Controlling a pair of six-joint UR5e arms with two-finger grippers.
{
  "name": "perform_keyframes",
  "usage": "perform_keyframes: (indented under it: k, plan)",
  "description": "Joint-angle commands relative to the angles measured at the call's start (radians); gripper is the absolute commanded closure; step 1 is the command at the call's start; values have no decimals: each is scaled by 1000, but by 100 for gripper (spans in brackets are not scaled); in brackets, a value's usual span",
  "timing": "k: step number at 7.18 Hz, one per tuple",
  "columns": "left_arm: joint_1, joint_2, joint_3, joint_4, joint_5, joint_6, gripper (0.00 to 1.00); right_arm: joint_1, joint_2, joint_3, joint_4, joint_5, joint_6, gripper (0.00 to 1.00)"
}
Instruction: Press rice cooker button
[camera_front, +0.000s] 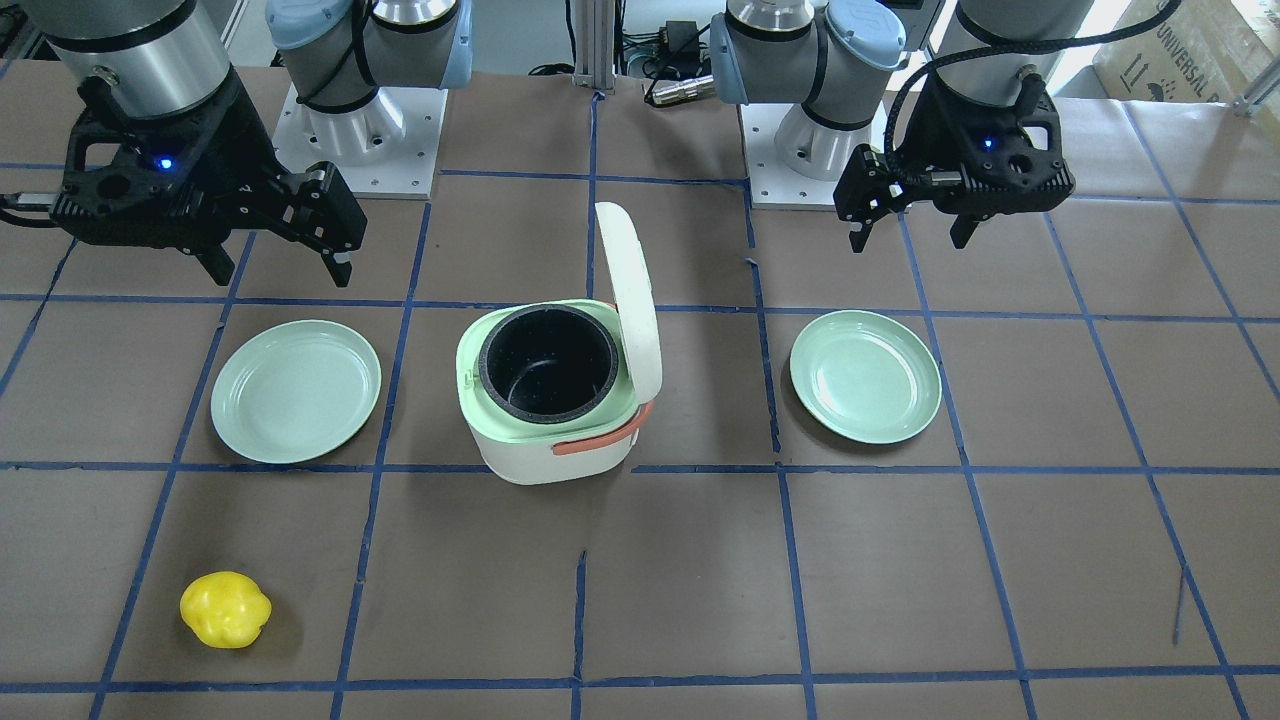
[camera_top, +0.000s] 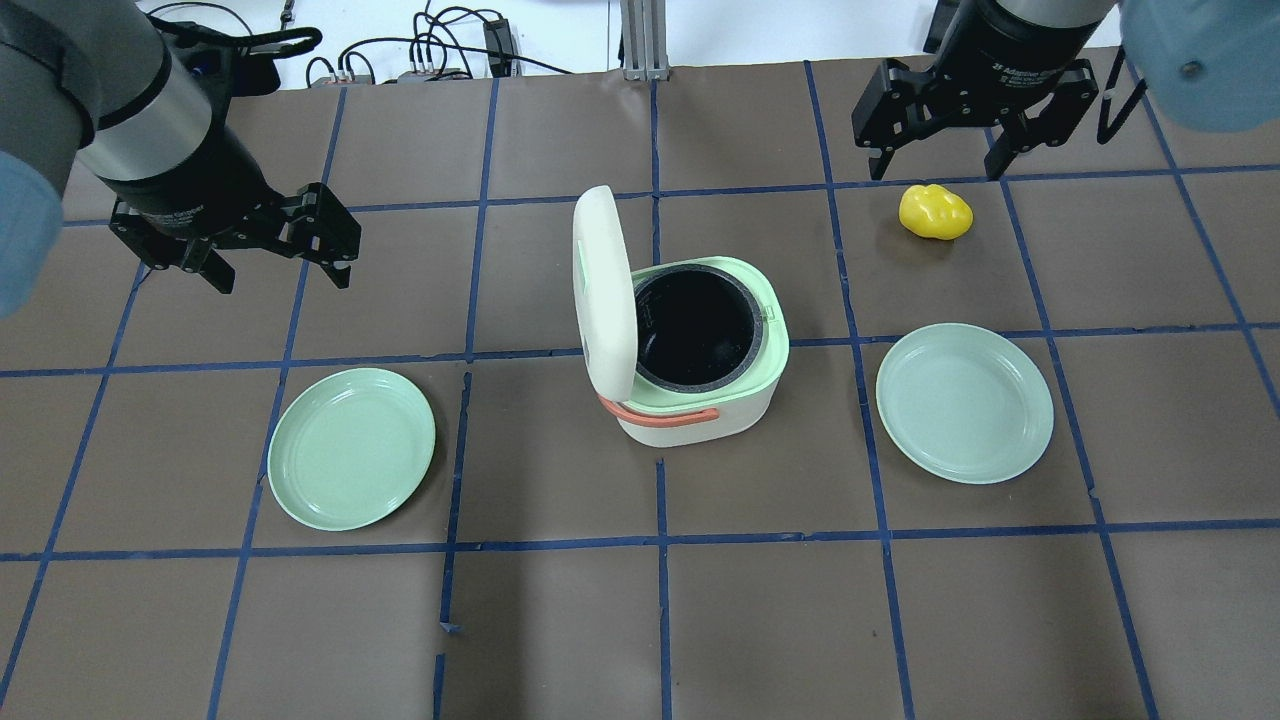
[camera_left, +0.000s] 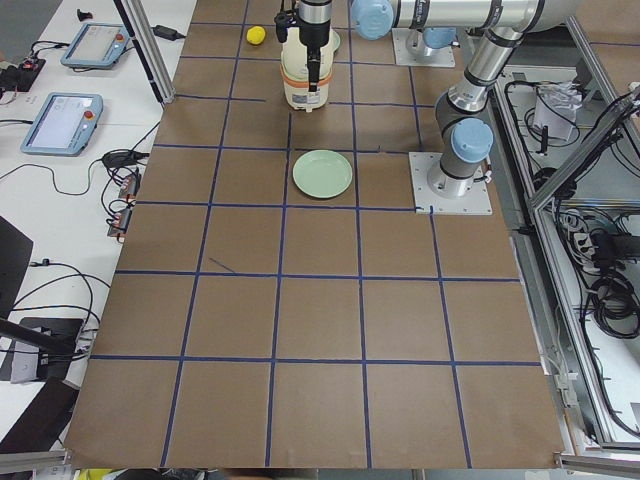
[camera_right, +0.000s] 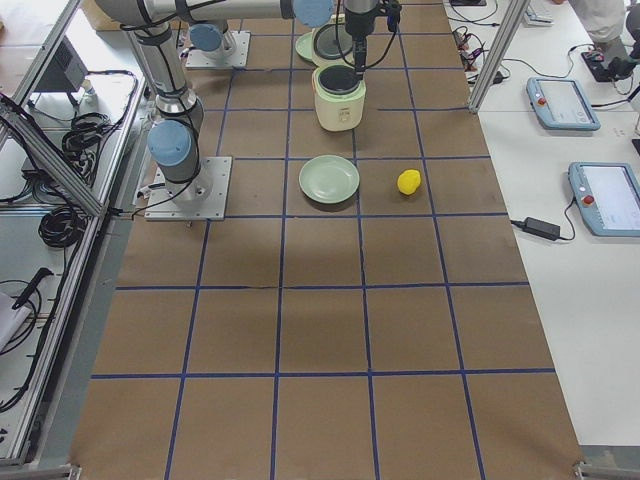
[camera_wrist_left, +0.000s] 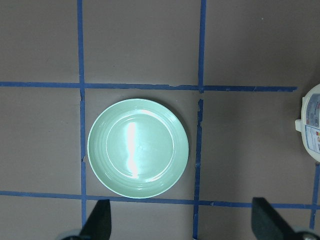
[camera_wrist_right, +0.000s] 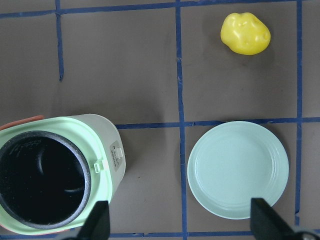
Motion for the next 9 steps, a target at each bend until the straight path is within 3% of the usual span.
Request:
perform_keyframes:
  k: [1, 9]
  plan:
    - [0, 0, 0, 0, 0, 0, 0, 0, 0, -4, 16, 1, 4, 1]
    - [0, 0, 0, 0, 0, 0, 0, 2, -13, 6, 13, 15, 0, 1]
